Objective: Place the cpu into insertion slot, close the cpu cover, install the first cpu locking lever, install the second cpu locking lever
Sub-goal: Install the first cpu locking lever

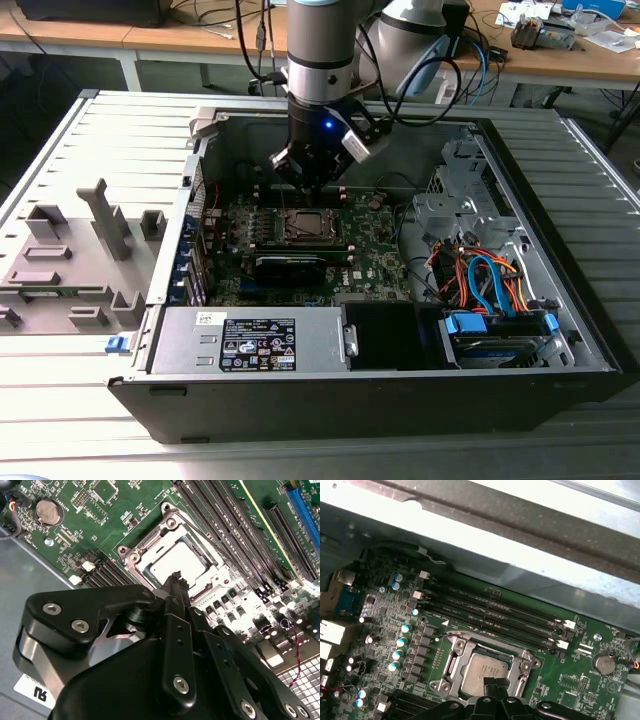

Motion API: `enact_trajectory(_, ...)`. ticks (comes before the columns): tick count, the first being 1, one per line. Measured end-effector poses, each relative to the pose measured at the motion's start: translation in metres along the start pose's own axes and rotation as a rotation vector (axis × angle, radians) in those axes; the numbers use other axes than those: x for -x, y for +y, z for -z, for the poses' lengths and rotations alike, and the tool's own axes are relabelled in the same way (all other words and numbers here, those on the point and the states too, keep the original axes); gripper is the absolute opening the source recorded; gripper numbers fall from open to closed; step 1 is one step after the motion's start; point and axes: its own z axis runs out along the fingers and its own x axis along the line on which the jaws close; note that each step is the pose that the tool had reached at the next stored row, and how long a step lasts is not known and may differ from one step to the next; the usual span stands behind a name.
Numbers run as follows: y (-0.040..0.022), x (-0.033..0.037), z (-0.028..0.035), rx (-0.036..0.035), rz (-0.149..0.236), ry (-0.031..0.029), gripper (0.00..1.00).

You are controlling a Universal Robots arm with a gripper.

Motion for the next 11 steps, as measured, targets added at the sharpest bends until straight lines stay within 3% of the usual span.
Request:
enact_trajectory(5,0.0000,0.0000,-0.0001,-0.0003,-0.033,0.0011,0.11)
enact_trajectory(11,0.0000,0.0000,-0.0003,-0.0017,-0.140,0.0046,0.11)
